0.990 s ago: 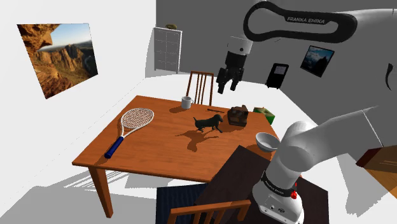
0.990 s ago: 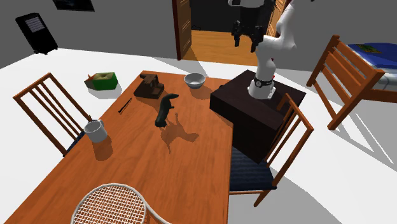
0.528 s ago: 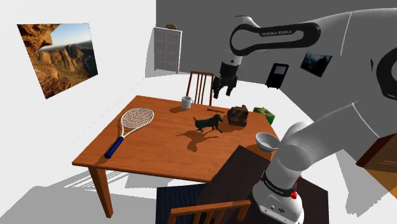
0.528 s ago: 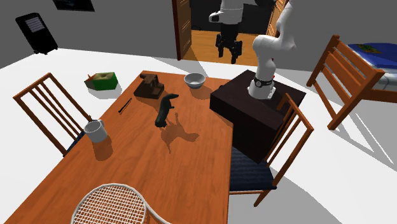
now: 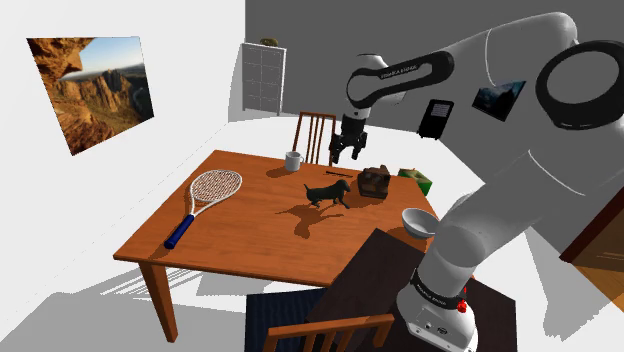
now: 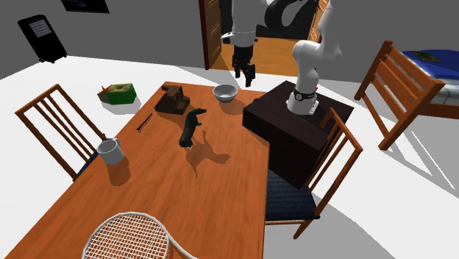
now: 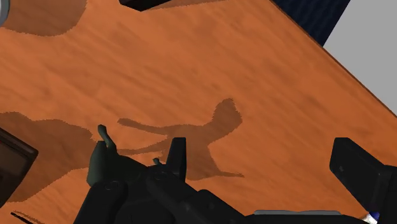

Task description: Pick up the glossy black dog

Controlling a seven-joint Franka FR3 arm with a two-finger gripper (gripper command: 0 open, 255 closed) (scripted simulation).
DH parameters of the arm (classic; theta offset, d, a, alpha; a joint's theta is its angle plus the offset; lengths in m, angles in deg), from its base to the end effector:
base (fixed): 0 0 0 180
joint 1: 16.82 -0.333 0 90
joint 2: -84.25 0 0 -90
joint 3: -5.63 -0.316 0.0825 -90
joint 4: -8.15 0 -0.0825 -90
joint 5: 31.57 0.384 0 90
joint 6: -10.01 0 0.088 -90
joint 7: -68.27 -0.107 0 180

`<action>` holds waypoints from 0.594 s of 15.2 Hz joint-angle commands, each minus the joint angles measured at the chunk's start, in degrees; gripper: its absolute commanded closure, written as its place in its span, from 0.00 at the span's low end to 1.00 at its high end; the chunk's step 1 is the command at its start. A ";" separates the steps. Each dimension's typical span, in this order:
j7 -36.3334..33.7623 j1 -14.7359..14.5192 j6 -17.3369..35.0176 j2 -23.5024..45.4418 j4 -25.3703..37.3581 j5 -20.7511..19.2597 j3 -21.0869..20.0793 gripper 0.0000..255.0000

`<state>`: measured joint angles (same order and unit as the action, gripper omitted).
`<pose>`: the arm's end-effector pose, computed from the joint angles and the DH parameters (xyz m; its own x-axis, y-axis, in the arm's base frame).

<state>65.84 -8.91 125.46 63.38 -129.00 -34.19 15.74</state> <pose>0.4097 -0.1387 0.4508 0.9476 -0.3190 -0.0197 -0.3193 -0.9474 -0.0209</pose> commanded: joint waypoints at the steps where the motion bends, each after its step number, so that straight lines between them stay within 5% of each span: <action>1: 0.82 0.69 2.61 4.24 1.54 -0.06 1.31 0.00; 9: 4.08 3.37 10.93 19.57 7.54 1.73 5.51 0.00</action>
<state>69.18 -6.02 135.29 80.70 -122.48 -32.88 20.61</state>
